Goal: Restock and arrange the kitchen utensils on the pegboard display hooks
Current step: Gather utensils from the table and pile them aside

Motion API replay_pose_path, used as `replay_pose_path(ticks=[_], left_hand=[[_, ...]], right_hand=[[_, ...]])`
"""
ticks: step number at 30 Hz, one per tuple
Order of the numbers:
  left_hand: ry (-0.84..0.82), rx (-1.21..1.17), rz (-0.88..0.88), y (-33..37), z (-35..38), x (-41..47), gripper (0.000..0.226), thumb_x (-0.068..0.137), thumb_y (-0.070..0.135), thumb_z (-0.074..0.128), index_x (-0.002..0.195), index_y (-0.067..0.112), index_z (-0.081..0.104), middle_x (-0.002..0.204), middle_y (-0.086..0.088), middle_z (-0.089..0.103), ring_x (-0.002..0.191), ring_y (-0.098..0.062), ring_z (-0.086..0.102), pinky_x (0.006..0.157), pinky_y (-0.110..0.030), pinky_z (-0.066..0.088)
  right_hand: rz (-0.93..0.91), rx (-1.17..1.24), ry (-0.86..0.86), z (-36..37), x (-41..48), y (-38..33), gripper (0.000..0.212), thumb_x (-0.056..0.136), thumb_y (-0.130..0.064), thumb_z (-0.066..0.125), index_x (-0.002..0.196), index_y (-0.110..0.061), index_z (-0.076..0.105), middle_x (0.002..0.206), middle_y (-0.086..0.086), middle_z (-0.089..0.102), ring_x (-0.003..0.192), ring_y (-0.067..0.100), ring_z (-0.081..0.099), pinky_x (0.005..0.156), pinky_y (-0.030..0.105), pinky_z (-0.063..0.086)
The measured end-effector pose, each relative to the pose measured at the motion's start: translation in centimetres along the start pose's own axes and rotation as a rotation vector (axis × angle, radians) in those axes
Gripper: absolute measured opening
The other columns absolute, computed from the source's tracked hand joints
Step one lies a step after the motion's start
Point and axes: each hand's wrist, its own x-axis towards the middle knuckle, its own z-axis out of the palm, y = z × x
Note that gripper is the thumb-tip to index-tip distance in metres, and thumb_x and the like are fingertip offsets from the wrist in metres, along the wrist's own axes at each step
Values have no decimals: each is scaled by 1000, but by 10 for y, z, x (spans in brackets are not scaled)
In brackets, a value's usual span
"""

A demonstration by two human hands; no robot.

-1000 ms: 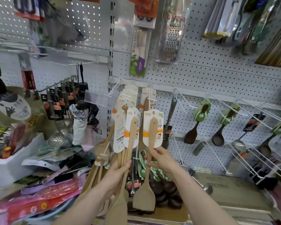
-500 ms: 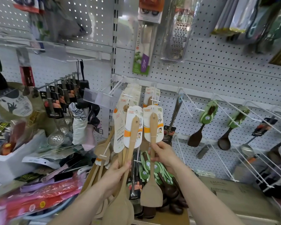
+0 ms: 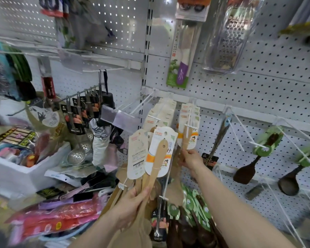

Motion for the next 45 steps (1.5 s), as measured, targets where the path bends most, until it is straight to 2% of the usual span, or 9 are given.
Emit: replay_pose_path(ticks=[5,11,16,19,23,30,36,41,45], left_hand=[[0,5,9,0,-6,7,33,82,40,61,99,12,60,70,1,56,65,-11,51,65,-24,45],[-14,10,17,-7,1,3,20,89,33,58,101,18,59,72,4,64,76,-12,57,68,-24,47],[-64,33,-10,-14,8,-13,48,79,42,66,119,17,56,104,-12,64,96,-26,59,80,-43,54],[-77,29,-16,-20,13,-24,36,90,34,59,120,14,53,91,-8,61,81,-21,57,66,-37,54],[-53,71,-19,-26,16,-34,47,82,38,67,118,13,54,93,-9,65,84,-25,62,73,-39,56],[-90,112,23,-23,20,-40,38,85,33,66,119,18,56,112,-9,68,106,-29,62,92,-45,53],[-75,74,16,-14,25,-40,26,93,36,55,110,17,57,97,-10,68,81,-22,65,59,-27,56],[15,9,48,-16,16,-32,61,77,54,58,118,9,60,92,-12,69,97,-27,63,103,-49,41],[58,-23,87,-19,8,-29,41,82,46,55,102,11,64,86,-3,63,83,-17,57,86,-34,45]], right_hand=[[-7,-91,126,11,-8,-6,29,92,-45,54,87,-16,55,81,8,62,72,28,58,69,42,48],[-153,271,8,21,-99,-24,39,100,-51,43,100,-20,67,95,-2,72,87,15,66,78,32,50],[-266,283,-44,18,-150,-31,26,89,-37,70,107,-18,67,103,-5,73,97,13,69,81,27,56],[-246,298,70,12,-168,-31,38,82,-30,78,111,-13,59,101,-1,68,91,15,66,68,21,52],[-280,257,188,8,-186,-23,44,77,-21,83,110,-19,54,100,-5,62,90,12,61,78,28,54],[-267,347,141,-8,-199,-23,33,76,-11,83,99,-12,60,93,11,73,82,21,71,75,33,58],[-288,454,67,-14,-206,-32,26,77,-4,80,100,-2,69,93,16,74,76,18,71,70,28,59],[-271,485,75,-25,-199,-34,16,79,-8,79,93,-9,72,88,9,76,73,19,69,66,29,55],[-256,488,123,-32,-187,-36,11,80,-9,79,88,-12,71,87,10,75,73,20,67,68,29,54]])
